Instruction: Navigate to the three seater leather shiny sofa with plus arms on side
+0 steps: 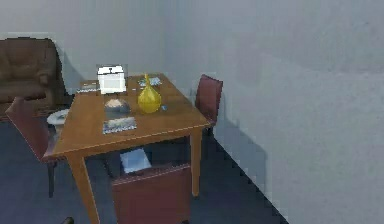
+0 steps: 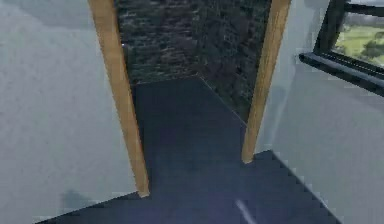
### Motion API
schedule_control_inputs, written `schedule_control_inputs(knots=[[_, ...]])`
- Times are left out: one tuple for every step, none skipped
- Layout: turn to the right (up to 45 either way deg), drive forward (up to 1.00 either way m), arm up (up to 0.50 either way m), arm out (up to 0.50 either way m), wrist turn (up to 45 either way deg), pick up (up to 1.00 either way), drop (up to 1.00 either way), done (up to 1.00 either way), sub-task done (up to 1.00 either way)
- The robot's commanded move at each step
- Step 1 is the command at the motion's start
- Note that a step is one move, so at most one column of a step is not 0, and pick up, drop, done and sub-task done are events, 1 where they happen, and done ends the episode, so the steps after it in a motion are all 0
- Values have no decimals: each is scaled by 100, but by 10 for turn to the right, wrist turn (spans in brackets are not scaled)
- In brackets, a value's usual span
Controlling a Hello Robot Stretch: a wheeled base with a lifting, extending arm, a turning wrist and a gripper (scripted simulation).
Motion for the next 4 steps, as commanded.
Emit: schedule_control_inputs(knots=[[-450,0,0,0,0,0,0,0,0],[-450,0,0,0,0,0,0,0,0],[-60,0,0,0,0,0,0,0,0],[0,100,0,0,0,0,0,0,0]])
